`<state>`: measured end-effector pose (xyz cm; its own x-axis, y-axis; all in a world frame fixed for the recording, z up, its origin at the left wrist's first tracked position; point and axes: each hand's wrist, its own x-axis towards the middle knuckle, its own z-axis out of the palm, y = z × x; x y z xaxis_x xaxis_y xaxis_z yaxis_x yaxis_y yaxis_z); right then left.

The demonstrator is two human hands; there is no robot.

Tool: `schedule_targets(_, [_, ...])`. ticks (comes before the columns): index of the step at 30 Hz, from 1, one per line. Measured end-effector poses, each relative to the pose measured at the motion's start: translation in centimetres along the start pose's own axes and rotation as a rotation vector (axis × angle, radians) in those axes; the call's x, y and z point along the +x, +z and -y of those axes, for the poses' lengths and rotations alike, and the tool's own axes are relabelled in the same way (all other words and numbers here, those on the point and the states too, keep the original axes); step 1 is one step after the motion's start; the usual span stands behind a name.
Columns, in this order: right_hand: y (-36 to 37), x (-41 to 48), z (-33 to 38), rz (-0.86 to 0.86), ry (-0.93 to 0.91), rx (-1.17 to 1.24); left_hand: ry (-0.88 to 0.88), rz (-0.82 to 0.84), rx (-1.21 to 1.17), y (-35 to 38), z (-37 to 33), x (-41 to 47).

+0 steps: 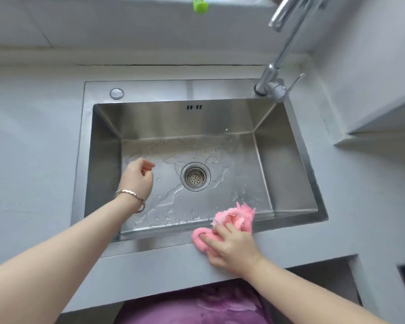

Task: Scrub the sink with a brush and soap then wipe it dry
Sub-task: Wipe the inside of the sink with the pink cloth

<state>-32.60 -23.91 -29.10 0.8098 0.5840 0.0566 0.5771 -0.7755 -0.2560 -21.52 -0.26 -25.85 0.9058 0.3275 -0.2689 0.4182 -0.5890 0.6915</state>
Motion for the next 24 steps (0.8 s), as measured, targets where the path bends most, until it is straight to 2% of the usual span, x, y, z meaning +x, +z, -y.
schedule_targets(5, [-2.8, -6.4, -8.1, -0.104, 0.248, -0.16, 0.056, 0.097, 0.017, 6.2, -5.2, -0.7])
schedule_targets(9, [-3.8, -9.1, -14.1, -0.118, 0.644, -0.293, 0.077, 0.139, 0.026, 10.4, -8.5, -0.5])
schedule_targets(11, [-4.0, -8.2, -17.0, -0.131, 0.775, -0.265, 0.076, 0.153, 0.029, 12.5, -9.8, -0.1])
schedule_targets(15, [-3.9, -2.2, -22.2, -0.112, 0.731, -0.172, 0.043, 0.144, 0.046, 15.7, -11.8, 1.0])
schedule_targets(21, [-4.7, 8.8, -29.9, -0.236, 0.635, -0.051, 0.054, 0.096, 0.059, 17.4, -13.2, 3.4])
schedule_targets(24, [-5.8, 13.5, -32.7, -0.141, 0.63, 0.007, 0.107, 0.057, 0.12, 17.3, -12.9, 5.1])
